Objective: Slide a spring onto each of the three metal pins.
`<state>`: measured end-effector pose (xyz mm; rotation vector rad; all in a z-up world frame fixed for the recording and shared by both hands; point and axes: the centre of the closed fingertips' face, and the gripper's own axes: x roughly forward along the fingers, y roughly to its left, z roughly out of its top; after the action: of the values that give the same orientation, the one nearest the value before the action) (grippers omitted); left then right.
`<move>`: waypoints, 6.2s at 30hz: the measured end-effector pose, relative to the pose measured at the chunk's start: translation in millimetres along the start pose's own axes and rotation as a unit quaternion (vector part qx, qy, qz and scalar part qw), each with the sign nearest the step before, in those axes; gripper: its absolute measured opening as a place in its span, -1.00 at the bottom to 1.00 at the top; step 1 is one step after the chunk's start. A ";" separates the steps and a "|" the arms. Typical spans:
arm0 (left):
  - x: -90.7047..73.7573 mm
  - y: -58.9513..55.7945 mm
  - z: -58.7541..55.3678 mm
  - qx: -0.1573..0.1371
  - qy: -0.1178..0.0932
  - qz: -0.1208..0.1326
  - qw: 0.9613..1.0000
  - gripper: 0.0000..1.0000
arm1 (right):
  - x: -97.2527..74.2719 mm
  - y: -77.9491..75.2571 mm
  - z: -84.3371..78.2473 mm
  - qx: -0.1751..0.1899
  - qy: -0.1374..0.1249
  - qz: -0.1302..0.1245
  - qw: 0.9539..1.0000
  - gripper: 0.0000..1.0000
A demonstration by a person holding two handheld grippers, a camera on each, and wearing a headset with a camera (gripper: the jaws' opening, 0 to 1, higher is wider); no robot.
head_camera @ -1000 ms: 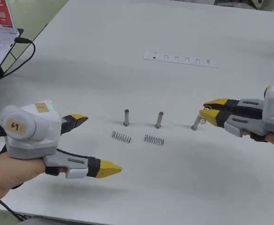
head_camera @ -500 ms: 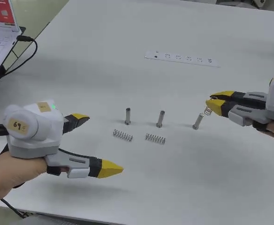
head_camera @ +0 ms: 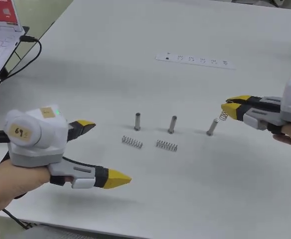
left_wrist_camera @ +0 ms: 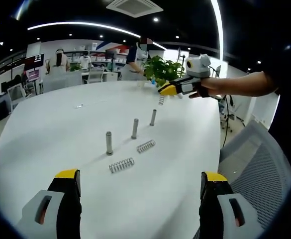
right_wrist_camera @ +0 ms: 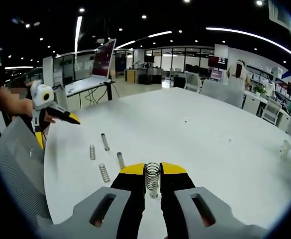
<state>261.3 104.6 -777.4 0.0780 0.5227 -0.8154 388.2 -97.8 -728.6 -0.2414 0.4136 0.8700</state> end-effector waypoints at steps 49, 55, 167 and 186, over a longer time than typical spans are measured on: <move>-3.9 -1.4 -11.7 -0.001 0.016 -0.002 1.000 0.91 | 21.8 -7.1 -19.9 0.014 0.024 -0.008 1.000 -0.84; -4.4 -1.6 -13.4 -0.003 0.017 -0.002 1.000 0.90 | 25.3 -4.4 -25.1 0.013 0.031 -0.004 0.999 -0.84; -2.1 -1.2 -5.5 0.002 0.016 -0.007 1.000 0.85 | 37.2 85.7 -73.1 -0.009 0.101 0.094 0.990 -0.52; -5.7 -1.0 -7.9 0.001 0.019 -0.006 1.000 0.84 | 68.0 115.0 -61.2 -0.064 0.111 0.138 0.982 -0.57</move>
<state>254.1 109.8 -781.4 0.0924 0.5586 -0.8266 322.1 -1.8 -818.0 -0.4085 0.6105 1.1480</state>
